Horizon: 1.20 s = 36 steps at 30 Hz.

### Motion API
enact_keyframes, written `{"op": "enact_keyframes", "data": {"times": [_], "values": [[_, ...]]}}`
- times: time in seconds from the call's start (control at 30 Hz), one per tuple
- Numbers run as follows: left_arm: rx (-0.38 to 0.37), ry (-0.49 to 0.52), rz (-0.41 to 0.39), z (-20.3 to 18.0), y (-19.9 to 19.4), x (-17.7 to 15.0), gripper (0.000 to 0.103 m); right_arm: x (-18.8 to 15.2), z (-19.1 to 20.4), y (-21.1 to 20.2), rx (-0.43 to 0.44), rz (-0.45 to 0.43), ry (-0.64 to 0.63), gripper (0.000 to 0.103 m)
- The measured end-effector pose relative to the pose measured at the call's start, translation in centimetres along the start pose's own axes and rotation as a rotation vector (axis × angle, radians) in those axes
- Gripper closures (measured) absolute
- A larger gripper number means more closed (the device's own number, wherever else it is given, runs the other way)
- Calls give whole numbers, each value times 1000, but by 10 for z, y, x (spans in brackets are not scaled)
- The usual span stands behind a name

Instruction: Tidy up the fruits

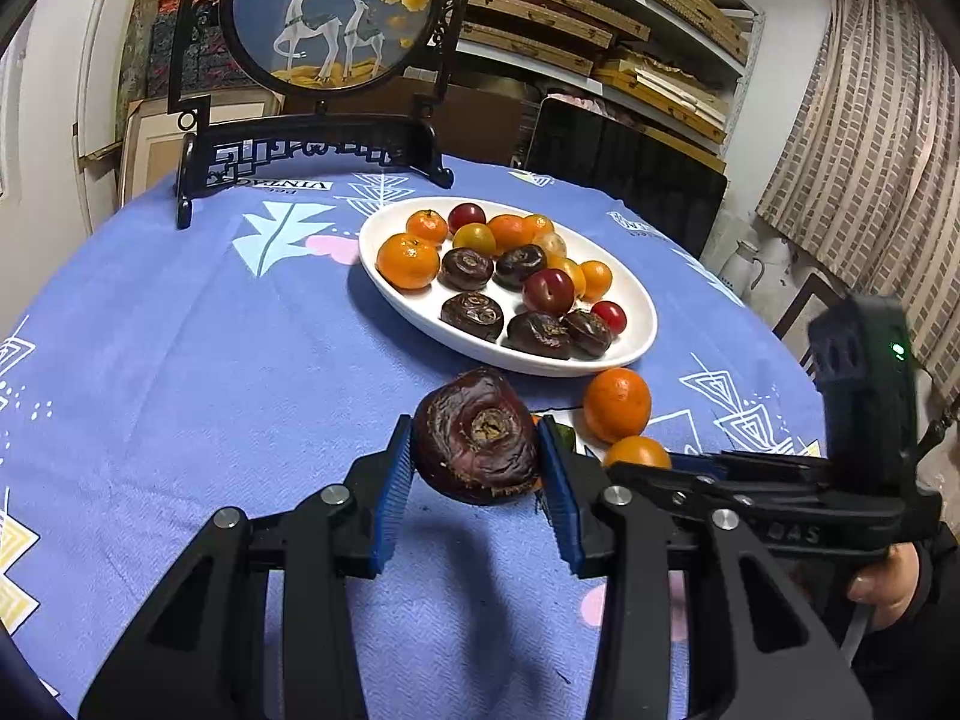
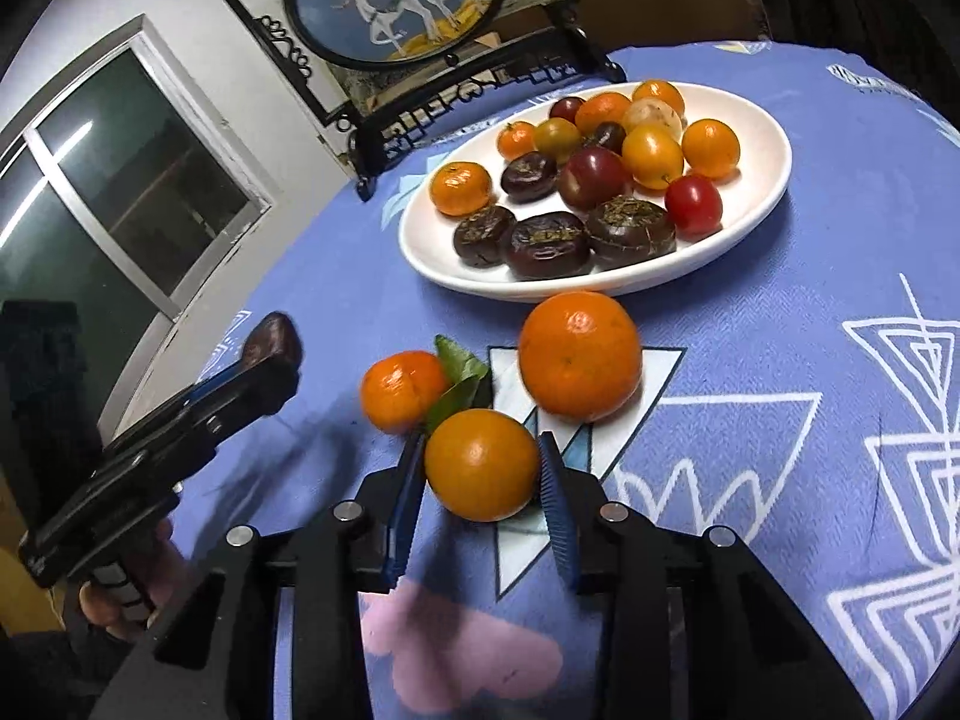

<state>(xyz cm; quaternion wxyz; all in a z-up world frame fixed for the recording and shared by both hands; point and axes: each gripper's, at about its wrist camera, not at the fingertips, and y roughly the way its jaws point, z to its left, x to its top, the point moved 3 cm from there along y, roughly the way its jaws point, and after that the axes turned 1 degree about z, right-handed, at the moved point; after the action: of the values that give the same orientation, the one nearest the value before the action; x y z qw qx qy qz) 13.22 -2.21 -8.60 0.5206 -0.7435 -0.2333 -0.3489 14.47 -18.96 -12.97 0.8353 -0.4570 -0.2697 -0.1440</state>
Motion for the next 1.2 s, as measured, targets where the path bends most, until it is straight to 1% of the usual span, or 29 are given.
{"op": "enact_keyframes", "data": {"times": [0.2,0.33,0.43,0.53,0.6,0.63,0.73,0.8,0.87,0.93,0.97,1.0,1.07,1.13,1.2], "values": [[-12,9,9,-2,1,-1,63,-9,-2,-15,15,-19,9,66],[-27,15,52,-5,4,2,63,-6,-7,-31,-17,-15,17,66],[-32,53,65,-13,7,15,63,15,-6,-59,-40,-74,-10,66],[-45,81,61,-21,12,40,63,49,-9,-80,-82,-140,-35,66],[-51,93,61,-25,21,59,63,69,-15,-82,-92,-164,-29,66],[-46,105,61,-28,31,72,63,84,-22,-80,-103,-177,-20,66],[-50,116,71,-32,54,93,63,110,-46,-62,-142,-185,30,65],[-51,112,86,-30,72,104,63,120,-60,-49,-159,-177,57,65],[-51,98,123,-26,95,109,63,128,-70,-32,-161,-163,67,64],[-41,88,143,-21,110,110,57,133,-75,-21,-162,-172,67,61],[-42,79,140,-18,112,108,47,133,-78,-18,-152,-186,68,54],[-42,71,129,-16,111,106,39,131,-80,-19,-150,-198,68,50],[-45,63,96,-10,103,100,34,123,-80,-23,-154,-226,44,49],[-35,72,80,-8,93,94,34,118,-78,-29,-167,-244,36,49],[-39,75,70,-7,82,86,34,111,-76,-38,-160,-266,27,47]]}}
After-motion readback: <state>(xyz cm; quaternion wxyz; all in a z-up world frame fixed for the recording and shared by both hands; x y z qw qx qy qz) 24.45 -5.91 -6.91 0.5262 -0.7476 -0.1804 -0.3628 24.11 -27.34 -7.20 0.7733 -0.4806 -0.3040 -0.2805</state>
